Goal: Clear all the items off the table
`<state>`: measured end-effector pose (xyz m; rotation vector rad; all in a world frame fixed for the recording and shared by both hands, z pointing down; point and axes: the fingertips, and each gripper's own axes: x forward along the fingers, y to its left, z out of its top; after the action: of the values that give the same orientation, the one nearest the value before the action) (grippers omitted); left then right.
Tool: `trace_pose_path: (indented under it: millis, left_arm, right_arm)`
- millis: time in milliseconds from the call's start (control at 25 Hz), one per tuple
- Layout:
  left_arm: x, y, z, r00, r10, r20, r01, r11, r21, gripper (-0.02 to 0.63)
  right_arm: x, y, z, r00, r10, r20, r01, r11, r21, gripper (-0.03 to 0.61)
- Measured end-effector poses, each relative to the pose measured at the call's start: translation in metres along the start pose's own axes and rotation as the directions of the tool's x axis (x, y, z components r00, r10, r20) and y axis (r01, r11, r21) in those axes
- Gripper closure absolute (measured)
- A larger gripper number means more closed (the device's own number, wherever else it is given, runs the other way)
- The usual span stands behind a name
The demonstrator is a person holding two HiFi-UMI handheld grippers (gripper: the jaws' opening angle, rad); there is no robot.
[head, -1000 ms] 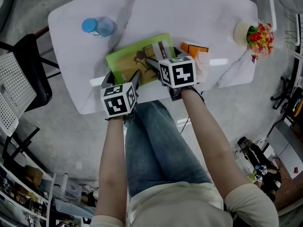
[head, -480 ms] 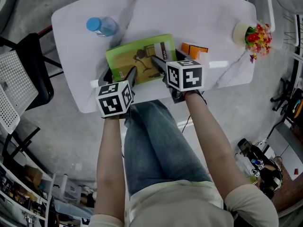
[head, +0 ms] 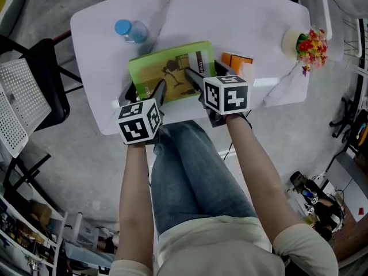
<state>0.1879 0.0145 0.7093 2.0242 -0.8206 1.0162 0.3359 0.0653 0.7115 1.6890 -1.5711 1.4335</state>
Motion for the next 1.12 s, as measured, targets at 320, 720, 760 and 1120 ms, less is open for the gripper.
trace_pose_path:
  millis: [320, 720, 760, 1120]
  left_arm:
    - [-0.021, -0.005, 0.011, 0.999, -0.004, 0.041, 0.004, 1.0, -0.003, 0.241]
    - [-0.058, -0.015, 0.023, 0.997, -0.013, 0.071, 0.013, 1.0, 0.003, 0.241]
    - [-0.063, -0.016, 0.025, 0.997, -0.013, 0.075, 0.013, 1.0, 0.003, 0.241]
    - [-0.111, -0.033, 0.038, 0.995, -0.015, 0.097, 0.014, 1.0, 0.008, 0.242]
  right_arm:
    - [-0.023, 0.011, 0.011, 0.999, -0.004, 0.041, 0.005, 1.0, -0.029, 0.207]
    - [-0.061, 0.029, 0.022, 0.998, -0.009, 0.067, 0.012, 0.999, -0.045, 0.219]
    - [-0.066, 0.031, 0.023, 0.997, -0.008, 0.071, 0.012, 0.999, -0.048, 0.219]
    - [-0.113, 0.049, 0.033, 0.997, 0.009, 0.08, -0.004, 0.998, -0.064, 0.229]
